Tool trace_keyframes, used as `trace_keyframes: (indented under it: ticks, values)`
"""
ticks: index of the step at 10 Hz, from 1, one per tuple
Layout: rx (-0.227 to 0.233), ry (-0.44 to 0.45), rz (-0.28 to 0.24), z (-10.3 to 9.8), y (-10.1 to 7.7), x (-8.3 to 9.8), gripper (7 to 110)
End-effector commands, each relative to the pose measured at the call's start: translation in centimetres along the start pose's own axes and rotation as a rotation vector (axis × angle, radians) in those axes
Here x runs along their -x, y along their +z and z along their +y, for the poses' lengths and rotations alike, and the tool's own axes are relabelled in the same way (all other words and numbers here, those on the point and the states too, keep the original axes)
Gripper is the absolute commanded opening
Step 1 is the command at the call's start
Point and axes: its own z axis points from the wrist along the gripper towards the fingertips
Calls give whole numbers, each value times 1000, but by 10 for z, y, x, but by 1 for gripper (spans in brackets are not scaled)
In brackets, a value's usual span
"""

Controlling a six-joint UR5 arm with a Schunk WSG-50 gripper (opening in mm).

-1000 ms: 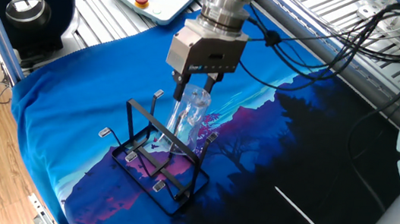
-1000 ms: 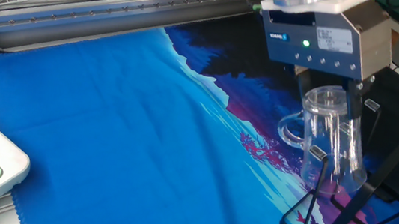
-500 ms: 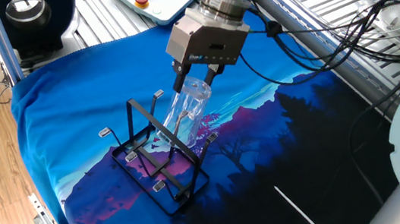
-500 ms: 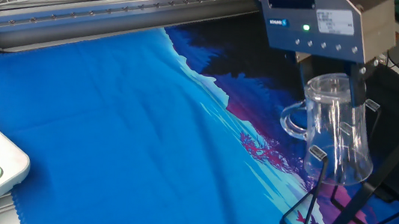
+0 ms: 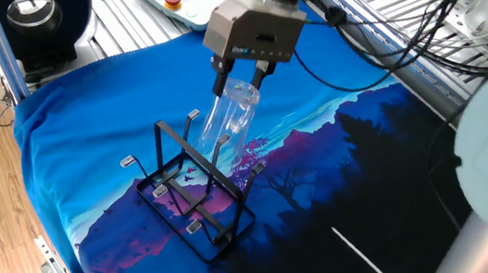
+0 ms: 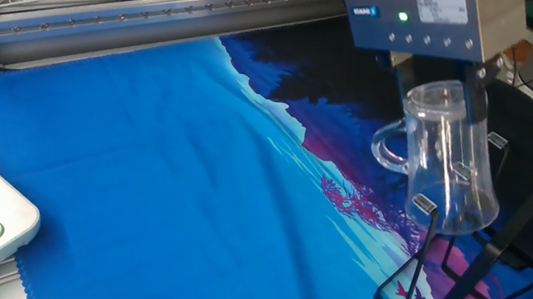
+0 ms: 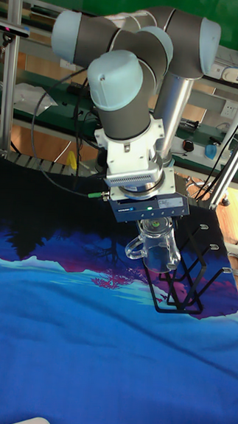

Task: Take the cup off the cup rack

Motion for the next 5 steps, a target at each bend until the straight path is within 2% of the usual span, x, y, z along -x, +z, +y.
trace_keyframes:
  ticks: [1,5]
  values:
    - [7,5,33,6,-26,1,44]
    - [2,3,68,5,-48,0,44]
